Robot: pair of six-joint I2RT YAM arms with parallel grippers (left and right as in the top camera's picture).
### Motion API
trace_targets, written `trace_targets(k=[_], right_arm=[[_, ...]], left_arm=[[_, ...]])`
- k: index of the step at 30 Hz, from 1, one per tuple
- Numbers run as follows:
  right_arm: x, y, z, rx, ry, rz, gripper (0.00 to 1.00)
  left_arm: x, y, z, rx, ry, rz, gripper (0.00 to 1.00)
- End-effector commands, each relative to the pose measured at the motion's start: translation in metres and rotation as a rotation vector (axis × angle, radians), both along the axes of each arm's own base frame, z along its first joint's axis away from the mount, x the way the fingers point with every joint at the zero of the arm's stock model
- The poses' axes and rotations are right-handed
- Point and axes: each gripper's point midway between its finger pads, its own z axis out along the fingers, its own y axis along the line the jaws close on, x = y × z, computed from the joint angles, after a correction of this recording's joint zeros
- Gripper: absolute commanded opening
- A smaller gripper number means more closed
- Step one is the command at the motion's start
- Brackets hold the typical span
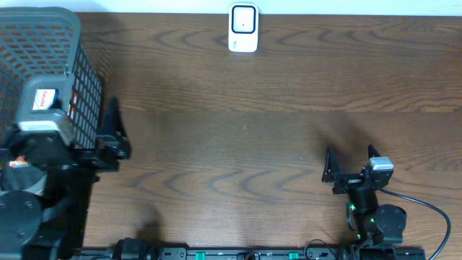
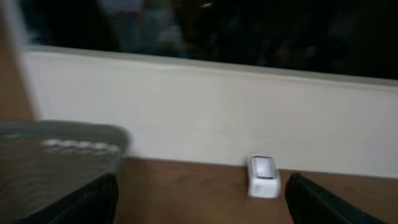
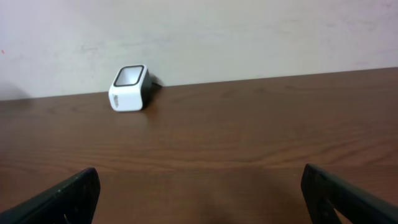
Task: Scan the item barcode
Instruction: 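Move the left gripper up and over into the grey basket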
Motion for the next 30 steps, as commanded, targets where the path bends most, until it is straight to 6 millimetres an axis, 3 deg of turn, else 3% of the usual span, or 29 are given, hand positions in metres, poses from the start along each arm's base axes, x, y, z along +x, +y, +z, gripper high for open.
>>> trace_targets(k=[1, 13, 19, 23, 30], right_arm=[[0.0, 0.002, -0.001, -0.014, 0.004, 0.012, 0.99], [0.0, 0.002, -0.001, -0.014, 0.004, 0.012, 0.99], [0.0, 0.002, -0.001, -0.014, 0.004, 0.012, 0.99], [0.0, 0.002, -0.001, -0.014, 0.004, 0.012, 0.99], [0.0, 0.002, -0.001, -0.014, 0.004, 0.012, 0.99]], left_arm=[[0.001, 0.031, 0.019, 0.042, 0.03, 0.182, 0.87], [0.041, 0.091, 0.048, 0.117, 0.239, 0.547, 0.87], [0.05, 0.14, 0.057, 0.02, 0.262, 0.736, 0.87], [0.054, 0.176, 0.04, -0.075, 0.305, 0.817, 0.87], [0.071, 0.238, -0.025, -0.417, 0.412, 0.864, 0.87]])
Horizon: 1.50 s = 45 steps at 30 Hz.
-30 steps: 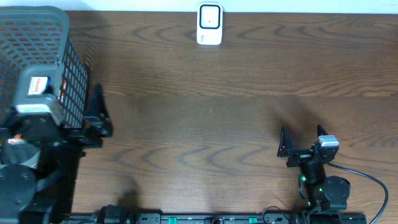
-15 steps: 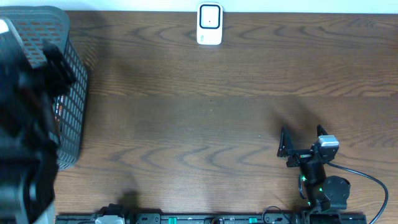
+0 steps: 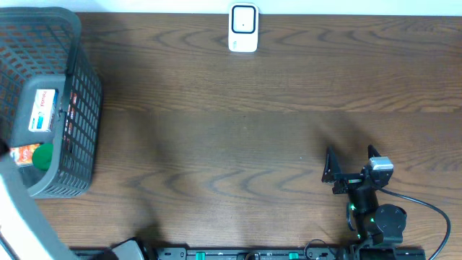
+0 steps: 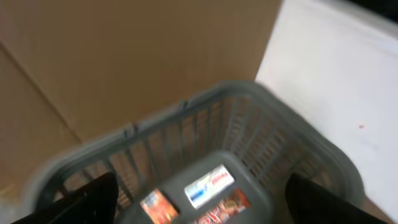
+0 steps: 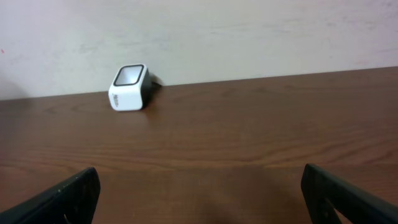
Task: Scan the item barcode
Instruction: 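Move the left gripper up and over into the grey basket, then lower the left gripper onto the green-capped jar and grasp it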
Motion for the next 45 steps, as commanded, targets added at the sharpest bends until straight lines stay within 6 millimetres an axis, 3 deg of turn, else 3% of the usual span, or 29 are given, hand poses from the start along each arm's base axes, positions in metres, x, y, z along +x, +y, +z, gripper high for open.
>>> trace_targets(k=[1, 7, 13, 25, 38, 45], right_arm=[[0.0, 0.002, -0.001, -0.014, 0.001, 0.011, 0.99], [0.0, 0.002, -0.001, -0.014, 0.001, 0.011, 0.99], [0.0, 0.002, -0.001, -0.014, 0.001, 0.011, 0.99], [0.0, 0.002, -0.001, -0.014, 0.001, 0.011, 0.99], [0.0, 0.002, -0.001, -0.014, 0.001, 0.011, 0.99], [0.0, 0.002, -0.001, -0.014, 0.001, 0.011, 0.99]], left_arm=[[0.015, 0.02, -0.037, -0.229, -0.066, 0.034, 0.87], [0.004, 0.057, -0.124, -0.46, 0.119, 0.182, 0.87], [-0.008, 0.075, -0.182, -0.607, 0.246, 0.292, 0.87], [-0.027, 0.071, -0.222, -0.641, 0.443, 0.279, 0.86], [-0.051, 0.046, -0.316, -0.753, 0.657, 0.233, 0.81], [-0.057, 0.04, -0.331, -0.773, 0.682, 0.234, 0.81]])
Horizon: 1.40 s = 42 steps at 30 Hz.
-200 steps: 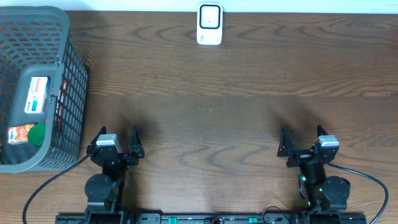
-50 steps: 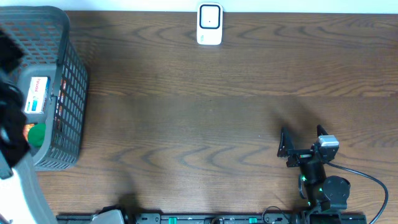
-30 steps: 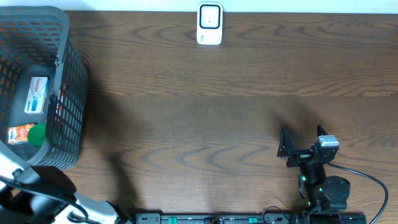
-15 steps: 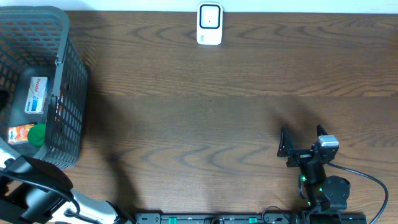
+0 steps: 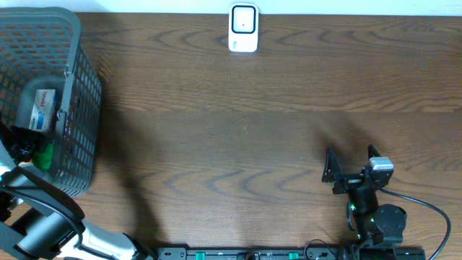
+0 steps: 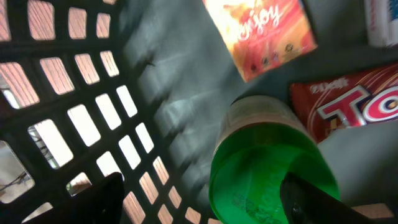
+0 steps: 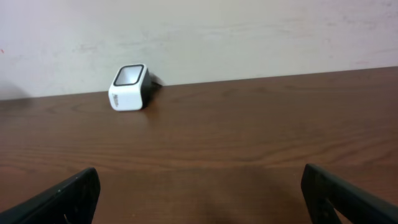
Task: Scan the item barcode
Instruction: 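Lower the left gripper onto the green-capped jar and grasp it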
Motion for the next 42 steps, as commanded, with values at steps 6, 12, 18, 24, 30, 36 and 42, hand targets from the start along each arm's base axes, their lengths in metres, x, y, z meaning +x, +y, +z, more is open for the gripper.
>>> trace_targets(k=[6, 12, 18, 24, 30, 36, 42], right_arm=[[0.0, 0.002, -0.001, -0.014, 0.001, 0.011, 0.99], [0.0, 0.002, -0.001, -0.014, 0.001, 0.011, 0.99], [0.0, 0.002, -0.001, -0.014, 0.001, 0.011, 0.99], [0.0, 0.002, -0.001, -0.014, 0.001, 0.011, 0.99], [0.0, 0.002, -0.001, -0.014, 0.001, 0.011, 0.99], [0.0, 0.002, -0.001, -0.014, 0.001, 0.011, 0.99], [0.0, 0.002, -0.001, -0.014, 0.001, 0.011, 0.99]], left_arm=[[-0.001, -0.001, -0.002, 0.002, 0.016, -0.047, 0.81], [0.022, -0.011, -0.003, 0.005, -0.024, -0.162, 0.82], [0.039, -0.021, -0.002, 0.021, -0.033, -0.235, 0.82], [0.03, -0.013, -0.002, 0.021, -0.029, -0.18, 0.82], [0.02, -0.011, -0.004, 0.004, -0.013, -0.156, 0.82], [0.016, -0.017, -0.02, -0.017, -0.003, -0.158, 0.83], [0.01, -0.022, -0.04, -0.03, 0.01, -0.157, 0.83]])
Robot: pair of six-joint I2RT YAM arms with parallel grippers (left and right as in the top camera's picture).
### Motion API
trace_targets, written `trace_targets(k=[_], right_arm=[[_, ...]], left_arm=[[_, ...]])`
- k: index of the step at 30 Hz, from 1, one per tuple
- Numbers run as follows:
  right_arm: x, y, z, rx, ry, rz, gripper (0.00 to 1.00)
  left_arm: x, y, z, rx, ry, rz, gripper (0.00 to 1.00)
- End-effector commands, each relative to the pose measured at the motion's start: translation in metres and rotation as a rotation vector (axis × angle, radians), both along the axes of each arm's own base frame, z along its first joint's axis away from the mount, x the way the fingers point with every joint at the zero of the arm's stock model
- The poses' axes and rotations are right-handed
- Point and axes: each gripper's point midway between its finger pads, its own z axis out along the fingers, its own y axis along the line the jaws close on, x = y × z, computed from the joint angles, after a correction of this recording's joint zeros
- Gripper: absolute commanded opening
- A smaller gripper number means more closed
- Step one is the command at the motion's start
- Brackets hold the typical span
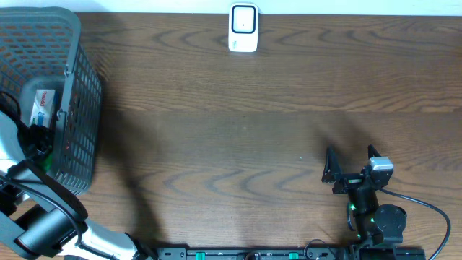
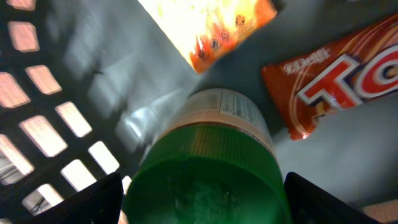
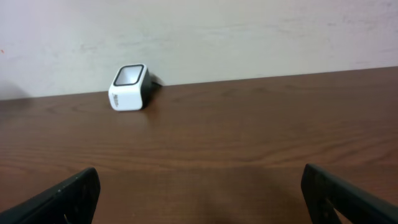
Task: Scan the item barcode
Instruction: 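Lower the left gripper onto the green-capped jar and grasp it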
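Inside the grey basket (image 1: 81, 87), a jar with a green lid (image 2: 205, 168) fills the lower part of the left wrist view. My left gripper (image 2: 202, 202) is open, one finger on each side of the lid; whether they touch it cannot be told. From overhead, only a sliver of the green lid (image 1: 47, 160) shows beside the left arm. The white barcode scanner (image 1: 243, 27) stands at the table's far edge; the right wrist view shows the scanner (image 3: 129, 87) too. My right gripper (image 1: 346, 170) rests open near the front right, holding nothing.
An orange packet (image 2: 208, 25) and a red wrapper (image 2: 329, 74) lie in the basket beside the jar. A white box (image 1: 43, 106) lies further back in it. The basket's mesh wall (image 2: 43, 118) is close on the left of the jar.
My left gripper has come closer to the green-lidded jar, which now sits between the open fingers and looks larger. The right arm has not moved.
My left gripper was beside the basket, facing the scanner. Then it was above the basket, looking down at the items. Then it was inside, near the green lid, and now its open fingers flank the jar. The right gripper stayed still throughout.
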Motion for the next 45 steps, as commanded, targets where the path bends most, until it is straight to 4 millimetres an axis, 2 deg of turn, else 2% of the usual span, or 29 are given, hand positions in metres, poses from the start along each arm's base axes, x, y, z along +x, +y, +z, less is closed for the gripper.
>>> trace_targets(k=[1, 18, 20, 22, 25, 37, 45], right_arm=[[0.0, 0.002, -0.001, -0.014, 0.001, 0.011, 0.99], [0.0, 0.002, -0.001, -0.014, 0.001, 0.011, 0.99], [0.0, 0.002, -0.001, -0.014, 0.001, 0.011, 0.99], [0.0, 0.002, -0.001, -0.014, 0.001, 0.011, 0.99], [0.0, 0.002, -0.001, -0.014, 0.001, 0.011, 0.99], [0.0, 0.002, -0.001, -0.014, 0.001, 0.011, 0.99], [0.0, 0.002, -0.001, -0.014, 0.001, 0.011, 0.99]], left_arm=[[-0.006, -0.004, -0.007, -0.01, 0.014, 0.004, 0.83], [-0.008, -0.006, -0.02, -0.008, 0.011, 0.019, 0.81], [-0.007, -0.005, -0.02, -0.005, 0.007, 0.019, 0.75], [-0.007, -0.005, -0.02, -0.005, 0.008, 0.019, 0.63], [-0.007, -0.005, -0.021, -0.006, 0.008, 0.02, 0.56], [-0.006, -0.006, -0.018, -0.009, -0.002, 0.052, 0.55], [0.0, -0.001, 0.001, 0.006, -0.02, 0.051, 0.55]])
